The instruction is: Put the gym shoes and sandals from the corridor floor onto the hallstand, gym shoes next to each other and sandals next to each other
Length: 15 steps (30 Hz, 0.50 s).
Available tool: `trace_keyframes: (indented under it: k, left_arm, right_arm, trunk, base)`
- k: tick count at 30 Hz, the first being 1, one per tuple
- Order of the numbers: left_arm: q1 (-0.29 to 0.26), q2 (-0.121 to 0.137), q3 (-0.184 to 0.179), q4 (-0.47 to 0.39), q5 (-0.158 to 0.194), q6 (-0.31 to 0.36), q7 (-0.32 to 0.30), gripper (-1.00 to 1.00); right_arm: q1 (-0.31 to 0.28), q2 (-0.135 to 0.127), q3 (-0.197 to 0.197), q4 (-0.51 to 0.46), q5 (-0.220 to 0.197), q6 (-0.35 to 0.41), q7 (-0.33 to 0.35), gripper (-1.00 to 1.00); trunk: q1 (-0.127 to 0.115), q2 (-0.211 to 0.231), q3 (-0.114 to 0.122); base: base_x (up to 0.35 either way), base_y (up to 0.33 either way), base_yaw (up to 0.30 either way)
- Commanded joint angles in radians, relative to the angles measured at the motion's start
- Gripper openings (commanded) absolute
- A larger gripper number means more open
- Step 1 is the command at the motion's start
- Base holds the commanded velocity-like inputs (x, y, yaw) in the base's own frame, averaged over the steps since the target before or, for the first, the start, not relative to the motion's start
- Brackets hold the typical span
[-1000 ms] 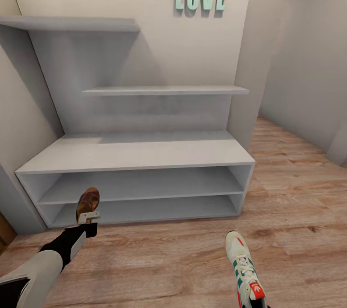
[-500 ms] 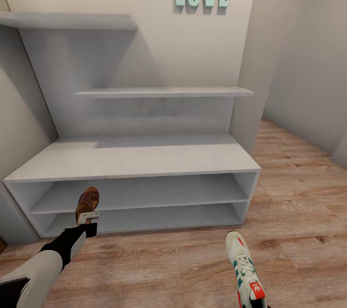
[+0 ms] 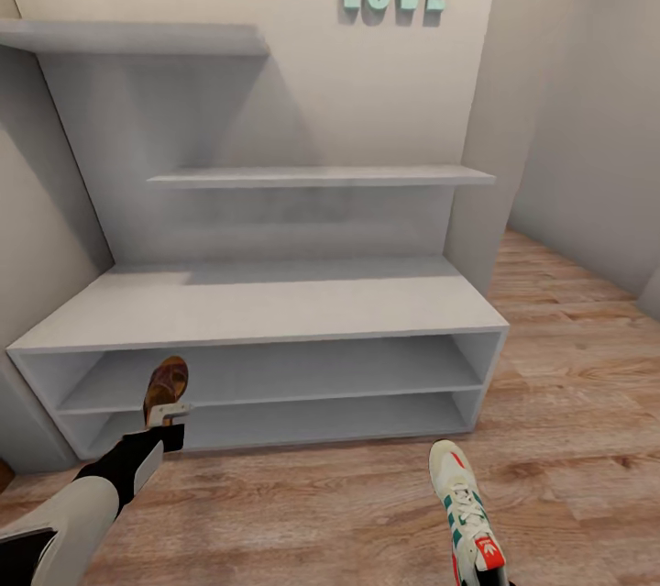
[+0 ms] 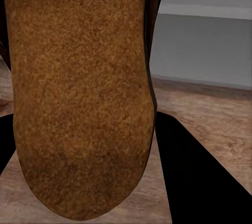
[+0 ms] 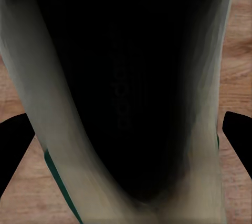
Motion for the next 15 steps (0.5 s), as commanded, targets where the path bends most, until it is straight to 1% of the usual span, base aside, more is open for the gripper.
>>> trace_keyframes:
  k: [1, 4, 10, 15]
  left_arm:
    - [0.000, 0.000, 0.005, -0.002, -0.009, 0.007, -0.001, -1.00]
    - [0.000, 0.000, 0.006, -0.002, -0.009, 0.007, -0.001, -1.00]
    - [0.001, 0.000, 0.004, -0.002, -0.010, 0.006, -0.001, -1.00]
    - [0.000, 0.000, 0.004, -0.002, -0.010, 0.007, -0.002, -1.00]
  right_arm:
    - [-0.001, 0.000, -0.009, 0.001, 0.006, -0.003, 0.008, -1.00]
    - [-0.001, 0.000, -0.009, 0.001, 0.006, -0.003, 0.007, -1.00]
    - [-0.001, 0.000, -0.009, 0.000, 0.006, -0.003, 0.007, -1.00]
    - [-0.001, 0.000, -0.010, 0.000, 0.006, -0.003, 0.008, -1.00]
  trunk:
    - [0.000, 0.000, -0.001]
    - [0.000, 0.000, -0.001]
    - [0.000, 0.000, -0.001]
    - [0.000, 0.000, -0.001]
  base:
    - [0.091, 0.011, 0.000]
    - [0.188, 0.045, 0.000]
    - [0.274, 0.087, 0.000]
    - [0.117, 0.039, 0.000]
